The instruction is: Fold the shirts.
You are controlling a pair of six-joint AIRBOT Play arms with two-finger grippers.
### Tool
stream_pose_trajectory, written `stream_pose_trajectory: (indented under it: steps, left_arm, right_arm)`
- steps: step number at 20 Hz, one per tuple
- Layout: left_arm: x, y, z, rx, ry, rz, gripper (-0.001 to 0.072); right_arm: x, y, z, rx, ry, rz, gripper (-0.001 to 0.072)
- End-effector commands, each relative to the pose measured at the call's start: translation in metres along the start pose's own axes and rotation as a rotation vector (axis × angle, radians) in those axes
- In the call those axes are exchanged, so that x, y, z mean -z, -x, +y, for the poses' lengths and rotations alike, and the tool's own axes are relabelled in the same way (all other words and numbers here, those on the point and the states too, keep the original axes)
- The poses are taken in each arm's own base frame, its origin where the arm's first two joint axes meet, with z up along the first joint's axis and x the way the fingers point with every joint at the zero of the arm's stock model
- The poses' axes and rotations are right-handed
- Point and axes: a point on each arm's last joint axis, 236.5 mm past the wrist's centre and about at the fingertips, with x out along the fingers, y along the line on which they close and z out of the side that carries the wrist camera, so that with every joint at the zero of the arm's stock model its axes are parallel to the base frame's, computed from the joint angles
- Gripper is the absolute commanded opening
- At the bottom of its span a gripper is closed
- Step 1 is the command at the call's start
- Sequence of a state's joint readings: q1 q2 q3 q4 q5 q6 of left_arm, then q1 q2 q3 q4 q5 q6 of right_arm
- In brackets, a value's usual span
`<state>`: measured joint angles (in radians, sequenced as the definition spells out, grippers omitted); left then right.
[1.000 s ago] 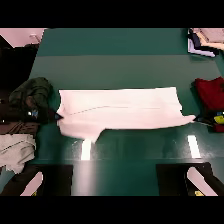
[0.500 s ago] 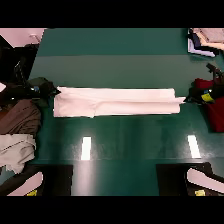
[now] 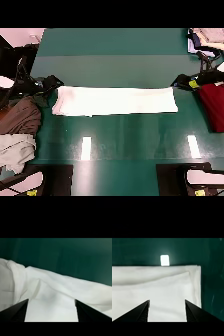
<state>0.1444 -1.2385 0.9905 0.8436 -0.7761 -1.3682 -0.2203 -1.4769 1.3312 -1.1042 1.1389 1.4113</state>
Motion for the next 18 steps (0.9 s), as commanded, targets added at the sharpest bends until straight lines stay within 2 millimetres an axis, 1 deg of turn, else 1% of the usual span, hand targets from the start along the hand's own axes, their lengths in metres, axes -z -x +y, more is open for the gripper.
stream_pose_trajectory:
  steps: [1, 3, 6, 7, 8, 9, 10, 11, 12, 15, 18]
  left_arm:
    - [0.002, 0.003, -0.010, 0.025, 0.003, 0.039, 0.0710]
    - [0.020, 0.009, -0.020, 0.053, -0.011, 0.130, 0.0710]
    - [0.046, 0.014, -0.025, 0.075, -0.012, 0.244, 0.0699]
    - [0.054, 0.016, -0.027, 0.082, -0.013, 0.279, 0.0462]
    - [0.060, 0.018, -0.028, 0.088, -0.025, 0.303, 0.0177]
    - [0.063, 0.019, -0.028, 0.095, -0.047, 0.315, 0.0020]
    - [0.064, 0.019, -0.028, 0.098, -0.060, 0.318, 0.0023]
    - [0.064, 0.020, -0.029, 0.099, -0.059, 0.321, 0.0023]
    - [0.066, 0.020, -0.030, 0.104, -0.057, 0.327, 0.0022]
    - [0.072, 0.022, -0.031, 0.110, -0.053, 0.351, 0.0023]
    - [0.075, 0.022, -0.031, 0.111, -0.048, 0.365, 0.0023]
  right_arm:
    - [-0.007, -0.001, 0.002, -0.061, -0.039, 0.043, 0.0512]
    - [0.012, 0.003, -0.019, -0.067, -0.056, 0.118, 0.0511]
    - [0.047, 0.003, -0.056, -0.075, -0.118, 0.202, 0.0511]
    - [0.056, 0.000, -0.066, -0.078, -0.134, 0.217, 0.0511]
    - [0.063, -0.002, -0.074, -0.078, -0.150, 0.226, 0.0511]
    - [0.069, -0.004, -0.082, -0.079, -0.174, 0.225, 0.0510]
    - [0.069, -0.005, -0.085, -0.106, -0.174, 0.210, 0.0507]
    - [0.067, -0.007, -0.083, -0.151, -0.186, 0.194, 0.0489]
    - [0.065, -0.010, -0.081, -0.199, -0.209, 0.190, 0.0445]
    - [0.070, -0.026, -0.082, -0.271, -0.253, 0.242, 0.0445]
    - [0.070, -0.041, -0.075, -0.293, -0.219, 0.293, 0.0445]
